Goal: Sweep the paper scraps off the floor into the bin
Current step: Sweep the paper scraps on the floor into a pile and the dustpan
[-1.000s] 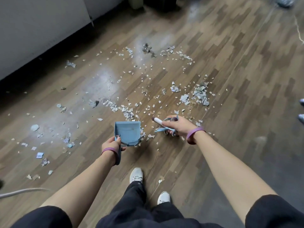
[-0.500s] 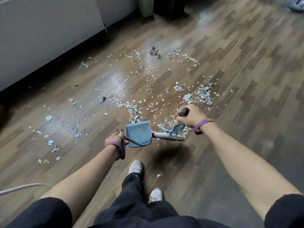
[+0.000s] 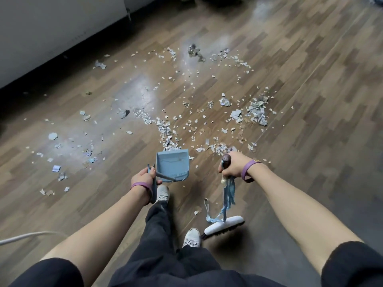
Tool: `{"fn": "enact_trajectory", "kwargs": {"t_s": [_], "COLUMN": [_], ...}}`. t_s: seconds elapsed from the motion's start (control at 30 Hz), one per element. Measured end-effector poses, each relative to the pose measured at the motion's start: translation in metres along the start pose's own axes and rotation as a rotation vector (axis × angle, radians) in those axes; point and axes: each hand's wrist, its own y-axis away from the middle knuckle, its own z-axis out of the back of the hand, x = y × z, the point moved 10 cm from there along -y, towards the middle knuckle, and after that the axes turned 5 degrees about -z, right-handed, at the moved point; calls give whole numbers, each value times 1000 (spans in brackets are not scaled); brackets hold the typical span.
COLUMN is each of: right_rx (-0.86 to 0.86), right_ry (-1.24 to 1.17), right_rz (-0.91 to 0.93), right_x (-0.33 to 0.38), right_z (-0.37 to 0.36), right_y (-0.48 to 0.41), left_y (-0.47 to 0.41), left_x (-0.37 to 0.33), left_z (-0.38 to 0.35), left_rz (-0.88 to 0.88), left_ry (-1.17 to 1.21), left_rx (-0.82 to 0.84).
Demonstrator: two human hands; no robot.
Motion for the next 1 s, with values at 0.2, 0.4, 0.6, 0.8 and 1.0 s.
{"fn": "enact_trajectory", "kwargs": {"t_s": [0.2, 0.4, 0.6, 0.8, 1.0], "right_rx": [9, -104, -310, -471, -413], "right_ry": [-24, -189, -380, -176, 57], "right_rz": [-118, -101, -76, -39, 13], "right_x": [43, 139, 202, 251, 272], "right_z": [-19, 29, 125, 176, 182], "right_y": [-94, -167, -193, -179, -160], "left_y": [-69, -133, -170, -187, -187], "left_x": [-31, -75, -122, -162, -188], "left_z": [11, 27, 33, 38, 34], "left_rz": [65, 113, 114, 47, -12], "left_ry": [-17, -58, -20, -4, 3], "left_rx": [1, -4, -26, -51, -40]}}
